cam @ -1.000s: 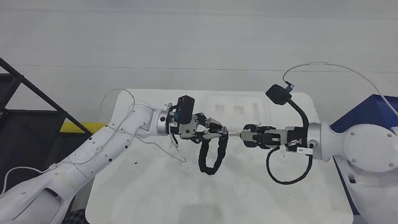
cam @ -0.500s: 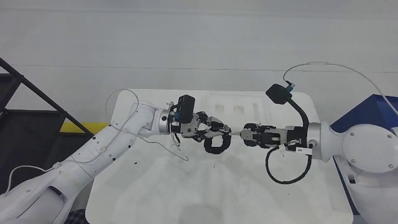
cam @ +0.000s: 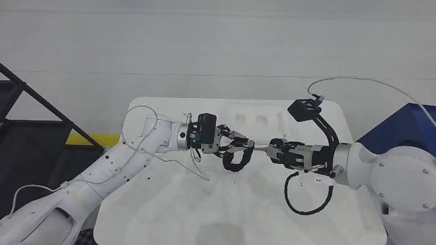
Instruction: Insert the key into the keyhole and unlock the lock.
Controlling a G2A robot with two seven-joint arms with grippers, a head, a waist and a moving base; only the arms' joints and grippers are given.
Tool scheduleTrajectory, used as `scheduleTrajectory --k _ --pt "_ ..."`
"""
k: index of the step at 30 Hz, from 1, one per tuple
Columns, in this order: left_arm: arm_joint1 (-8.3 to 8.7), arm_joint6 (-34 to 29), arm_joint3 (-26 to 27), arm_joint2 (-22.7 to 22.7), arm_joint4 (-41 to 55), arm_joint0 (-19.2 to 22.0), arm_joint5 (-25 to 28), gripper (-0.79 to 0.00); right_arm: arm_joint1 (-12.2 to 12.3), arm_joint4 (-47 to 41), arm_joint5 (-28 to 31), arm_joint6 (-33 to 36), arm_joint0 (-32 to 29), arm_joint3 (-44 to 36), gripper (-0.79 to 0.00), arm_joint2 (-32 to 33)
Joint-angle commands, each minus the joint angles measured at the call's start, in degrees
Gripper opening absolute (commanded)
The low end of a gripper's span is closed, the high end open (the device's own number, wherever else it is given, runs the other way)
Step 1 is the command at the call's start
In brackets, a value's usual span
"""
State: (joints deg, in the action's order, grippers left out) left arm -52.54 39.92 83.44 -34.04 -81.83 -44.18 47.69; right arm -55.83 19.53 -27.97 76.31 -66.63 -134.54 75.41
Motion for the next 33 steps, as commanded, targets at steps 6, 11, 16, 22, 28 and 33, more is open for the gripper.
scheduleTrajectory --k 6,11,16,22,28,33 --pt "-0.94 6.7 -2.4 0.5 -6.5 0.1 -3.3 -0.785 0.4 4.1 0.3 0.3 2.9 -0.1 -0.785 -3.7" --pt "-1.60 7.5 -3.3 0.7 -7.4 0.1 -3.1 -0.785 0.6 6.2 0.5 0.5 4.7 -0.1 -0.785 -5.6" --pt "-2.05 7.0 -3.8 0.3 -7.4 0.1 -2.4 -0.785 0.8 7.3 0.5 0.5 5.6 -0.1 -0.785 -7.3" --pt "-2.43 6.2 -3.9 -0.4 -6.7 -0.2 -1.3 -0.785 1.1 8.8 0.4 0.4 6.3 -0.1 -0.785 -8.8" --pt "-2.73 5.6 -4.1 -1.1 -6.4 -0.5 -0.1 -0.785 1.5 9.1 0.1 0.0 6.4 -0.1 -0.785 -9.4" --pt "-2.93 5.6 -4.2 -1.6 -6.6 -0.7 0.5 -0.785 1.7 8.7 -0.3 -0.3 6.6 -0.1 -0.785 -9.8"
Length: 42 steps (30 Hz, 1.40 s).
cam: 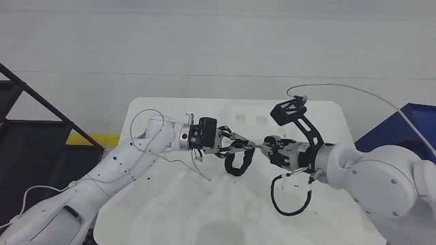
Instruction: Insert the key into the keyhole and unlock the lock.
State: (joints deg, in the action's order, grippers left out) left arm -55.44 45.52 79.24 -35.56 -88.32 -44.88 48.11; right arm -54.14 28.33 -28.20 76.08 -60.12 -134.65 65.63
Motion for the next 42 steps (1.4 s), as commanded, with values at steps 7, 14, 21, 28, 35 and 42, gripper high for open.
scheduleTrajectory --k 7,14,21,28,35,42 --pt "-0.33 0.0 0.0 -0.7 -0.7 -0.4 0.6 -0.785 0.3 -0.3 -0.6 -0.6 0.5 0.0 -0.785 -0.4" --pt "-0.59 -0.4 0.0 -1.3 -1.1 -0.7 1.0 -0.785 0.6 -0.9 -0.8 -0.8 0.8 0.0 -0.785 -0.7" --pt "-0.83 -0.4 0.0 -2.0 -1.5 -1.0 1.3 -0.785 0.8 -1.6 -1.2 -1.2 0.9 0.0 -0.785 -1.2" --pt "-1.02 -0.2 0.2 -2.6 -2.1 -1.3 1.4 -0.785 1.2 -1.2 -1.7 -1.7 0.8 0.0 -0.785 -1.6" --pt "-1.14 0.1 0.4 -3.2 -3.0 -1.7 1.3 -0.785 1.6 -1.3 -2.1 -2.1 0.8 0.0 -0.785 -1.8" --pt "-1.27 0.6 0.9 -3.7 -4.1 -1.9 1.3 -0.785 1.9 -2.1 -2.4 -2.4 0.8 0.1 -0.785 -2.0"
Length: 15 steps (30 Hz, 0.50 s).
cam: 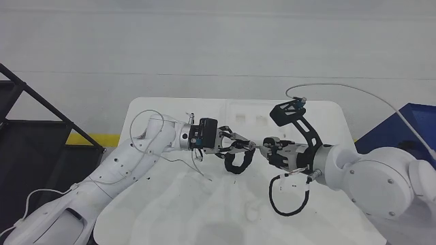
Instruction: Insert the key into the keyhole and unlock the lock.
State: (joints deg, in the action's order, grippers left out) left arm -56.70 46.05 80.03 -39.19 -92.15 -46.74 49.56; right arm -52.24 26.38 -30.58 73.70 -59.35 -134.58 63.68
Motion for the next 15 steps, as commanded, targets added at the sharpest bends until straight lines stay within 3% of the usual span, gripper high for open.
scheduleTrajectory --k 1,15 --pt "-0.03 0.1 0.2 -0.1 -0.5 0.0 -0.2 -0.785 0.1 -0.3 -0.1 -0.1 0.1 0.2 -0.785 -0.1" --pt "-0.30 1.0 1.1 -0.7 -2.0 -0.3 0.2 -0.785 0.3 -1.6 -0.7 -0.7 2.1 1.7 -0.785 -2.6"
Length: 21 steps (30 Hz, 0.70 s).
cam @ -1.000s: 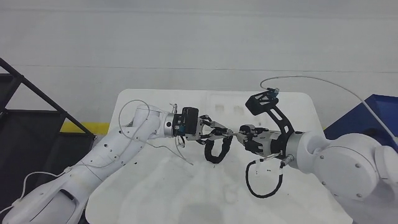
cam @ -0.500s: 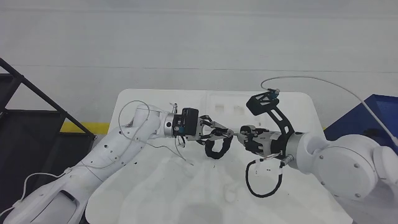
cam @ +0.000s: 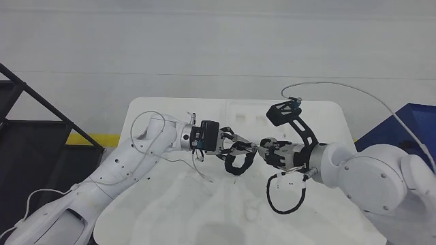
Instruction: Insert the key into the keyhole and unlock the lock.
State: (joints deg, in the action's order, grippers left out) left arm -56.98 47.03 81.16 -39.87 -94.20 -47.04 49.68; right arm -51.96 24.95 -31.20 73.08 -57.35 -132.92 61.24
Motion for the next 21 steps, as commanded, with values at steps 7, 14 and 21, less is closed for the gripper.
scheduleTrajectory --k 7,14,21 --pt "-0.22 0.9 -0.7 -0.7 1.7 -0.5 0.5 -0.785 0.0 -1.5 -1.1 -1.1 0.6 -0.1 -0.785 -0.5" --pt "-0.32 2.4 -0.9 -1.5 2.6 -1.0 0.6 -0.785 -0.2 -4.2 -1.7 -2.6 0.4 0.0 -0.785 0.2" --pt "-0.36 3.4 -0.9 -1.8 2.0 -1.3 1.0 -0.785 -0.2 -7.0 -0.7 -3.7 0.0 1.0 -0.785 1.0"
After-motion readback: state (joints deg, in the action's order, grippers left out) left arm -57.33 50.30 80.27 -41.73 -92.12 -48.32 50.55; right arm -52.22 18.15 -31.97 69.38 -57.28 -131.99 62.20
